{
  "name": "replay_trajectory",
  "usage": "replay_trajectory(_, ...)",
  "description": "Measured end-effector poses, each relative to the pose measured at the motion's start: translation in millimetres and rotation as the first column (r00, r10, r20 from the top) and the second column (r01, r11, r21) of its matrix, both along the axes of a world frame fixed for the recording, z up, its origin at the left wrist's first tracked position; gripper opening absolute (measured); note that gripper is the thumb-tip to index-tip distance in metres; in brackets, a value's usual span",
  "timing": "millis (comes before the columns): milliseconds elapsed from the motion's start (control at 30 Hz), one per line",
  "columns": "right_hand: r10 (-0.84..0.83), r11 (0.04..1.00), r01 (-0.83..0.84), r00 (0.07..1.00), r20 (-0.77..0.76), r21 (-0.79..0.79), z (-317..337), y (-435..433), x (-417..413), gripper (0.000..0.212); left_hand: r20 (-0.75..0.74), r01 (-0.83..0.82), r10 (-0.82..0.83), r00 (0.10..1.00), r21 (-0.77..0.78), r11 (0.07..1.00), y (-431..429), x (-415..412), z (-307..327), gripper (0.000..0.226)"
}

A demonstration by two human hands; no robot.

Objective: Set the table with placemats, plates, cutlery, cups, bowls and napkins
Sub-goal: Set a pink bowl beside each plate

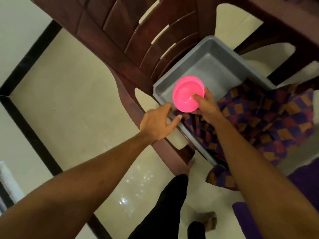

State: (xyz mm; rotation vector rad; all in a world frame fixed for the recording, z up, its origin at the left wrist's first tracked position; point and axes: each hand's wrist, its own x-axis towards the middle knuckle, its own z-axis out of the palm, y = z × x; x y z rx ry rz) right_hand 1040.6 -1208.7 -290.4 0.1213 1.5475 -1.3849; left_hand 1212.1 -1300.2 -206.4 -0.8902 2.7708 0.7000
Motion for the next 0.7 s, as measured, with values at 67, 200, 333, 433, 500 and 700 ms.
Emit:
replay_trajectory(67,-0.094,0.995,0.093,0.994,0.053,0.024,25.9,22.9,6.9,0.037,-0.037,-0.061,0.063,0.997,0.065,0.996,0.8,-1.3,1.2,0.032)
replay_trajectory(200,-0.177,0.984,0.174,0.979,0.100,0.040,76.3,84.2,27.0,0.029,-0.118,-0.284,0.364,0.924,0.425,0.859,16.6,-23.5,17.6,0.024)
replay_trajectory(333,-0.163,0.984,0.162,0.987,0.000,0.079,110.8,150.7,51.2,0.022,0.059,-0.306,0.421,0.905,0.779,0.548,80.4,-55.5,77.6,0.035)
replay_trajectory(433,-0.084,0.972,0.136,0.963,-0.256,0.193,137.2,201.2,65.5,0.027,0.056,-0.255,0.362,0.931,0.808,0.531,133.4,-60.8,106.4,0.038)
replay_trajectory(500,0.044,0.947,0.129,0.855,-0.516,0.294,161.2,239.8,73.4,0.040,0.075,-0.255,0.346,0.935,0.820,0.512,167.1,-56.9,121.7,0.037)
replay_trajectory(700,0.187,0.889,0.178,0.699,-0.691,0.421,237.2,341.5,93.1,0.046,0.036,-0.180,0.290,0.956,0.854,0.488,275.0,-25.5,166.8,0.041)
